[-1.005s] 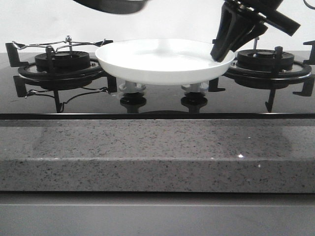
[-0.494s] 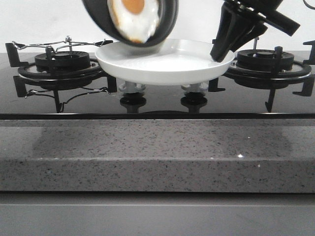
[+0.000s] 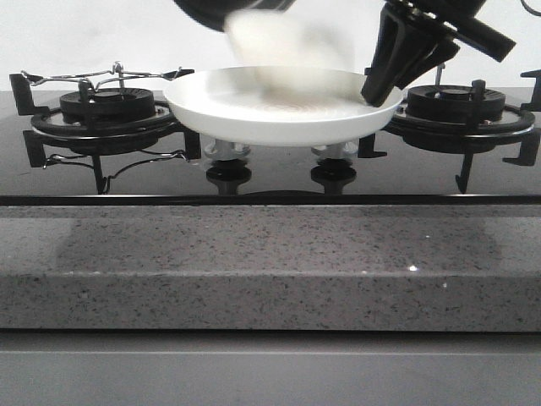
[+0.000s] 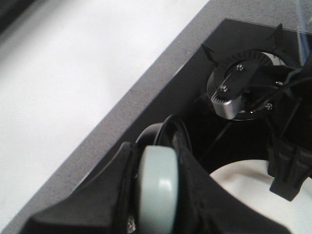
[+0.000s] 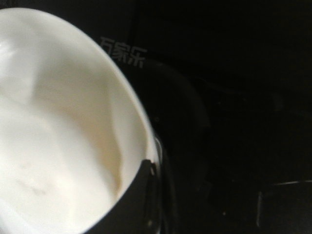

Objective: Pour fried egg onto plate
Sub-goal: 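Tip the frying pan over the plate to slide the egg out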

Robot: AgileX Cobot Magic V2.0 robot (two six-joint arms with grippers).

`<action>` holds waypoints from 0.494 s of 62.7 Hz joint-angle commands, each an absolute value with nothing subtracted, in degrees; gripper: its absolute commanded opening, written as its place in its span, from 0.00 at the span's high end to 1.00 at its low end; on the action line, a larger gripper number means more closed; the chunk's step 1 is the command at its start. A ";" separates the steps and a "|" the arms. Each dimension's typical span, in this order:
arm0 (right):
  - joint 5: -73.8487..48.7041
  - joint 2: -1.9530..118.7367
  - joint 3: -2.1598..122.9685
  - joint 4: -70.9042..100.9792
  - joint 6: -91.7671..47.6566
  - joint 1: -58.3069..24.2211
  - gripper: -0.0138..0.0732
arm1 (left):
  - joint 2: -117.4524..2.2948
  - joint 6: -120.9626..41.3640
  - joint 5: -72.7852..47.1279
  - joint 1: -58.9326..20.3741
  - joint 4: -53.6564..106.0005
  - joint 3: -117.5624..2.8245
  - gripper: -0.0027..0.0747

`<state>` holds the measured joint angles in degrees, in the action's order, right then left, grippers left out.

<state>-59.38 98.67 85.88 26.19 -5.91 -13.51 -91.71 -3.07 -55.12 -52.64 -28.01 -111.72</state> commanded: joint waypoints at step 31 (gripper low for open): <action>-58.07 95.53 87.28 28.55 -6.53 -13.25 0.98 | -85.90 -0.89 -46.29 -23.76 12.40 -113.98 0.99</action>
<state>-59.65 98.67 85.76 26.08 -6.13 -13.51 -88.89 2.61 -52.51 -29.70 -1.34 -111.72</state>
